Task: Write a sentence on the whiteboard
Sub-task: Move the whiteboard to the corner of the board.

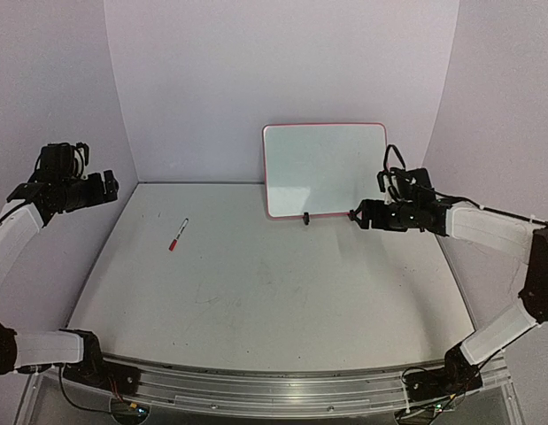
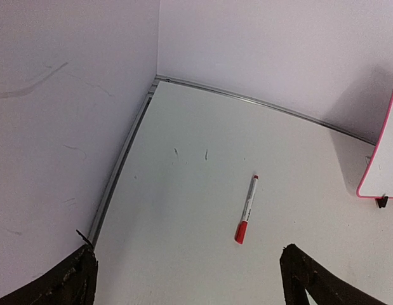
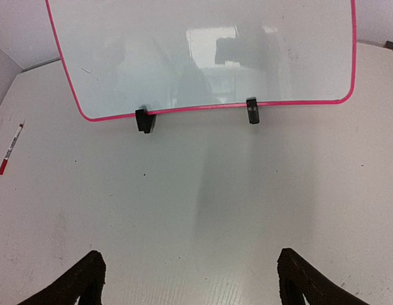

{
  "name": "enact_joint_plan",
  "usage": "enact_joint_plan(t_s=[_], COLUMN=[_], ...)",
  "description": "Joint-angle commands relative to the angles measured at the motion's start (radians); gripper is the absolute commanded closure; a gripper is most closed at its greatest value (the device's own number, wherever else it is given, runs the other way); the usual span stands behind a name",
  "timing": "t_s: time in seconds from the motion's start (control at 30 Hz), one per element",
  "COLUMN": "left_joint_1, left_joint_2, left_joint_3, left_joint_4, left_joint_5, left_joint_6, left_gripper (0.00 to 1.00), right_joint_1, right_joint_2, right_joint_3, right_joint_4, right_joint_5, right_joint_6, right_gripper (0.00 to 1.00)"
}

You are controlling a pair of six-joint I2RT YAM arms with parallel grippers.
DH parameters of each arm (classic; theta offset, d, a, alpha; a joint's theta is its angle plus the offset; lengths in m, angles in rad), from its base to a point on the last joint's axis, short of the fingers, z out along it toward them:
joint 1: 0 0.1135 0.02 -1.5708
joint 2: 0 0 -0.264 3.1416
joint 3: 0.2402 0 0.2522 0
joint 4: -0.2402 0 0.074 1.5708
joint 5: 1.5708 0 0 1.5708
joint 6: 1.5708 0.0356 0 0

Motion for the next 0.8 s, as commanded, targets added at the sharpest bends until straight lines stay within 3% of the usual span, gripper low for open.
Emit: enact_joint_plan(t_s=[0.0,0.37,0.77], left_joint_1=[0.001,0.001,0.001], left_joint_2=[-0.007,0.025,0.024], left_joint_3=[-0.039,-0.042,-0.041], left_joint_4=[0.081,0.074,0.069], left_joint_5=[0.135,0.165,0.153], left_joint_6=[0.007,0.002,0.013], left_gripper=[0.01,0.01,0.01], right_joint_1=[0.052,0.115,0.146], right_joint_2=[0.197,0.622,0.872], right_joint_3=[0.117,0.421,0.643], right_joint_4=[0.014,0.109,0.128], right_joint_5=[0.000,-0.009,0.061], right_joint_6=[0.005,-0.017,-0.059], right_gripper=[0.15,0.37,0.51])
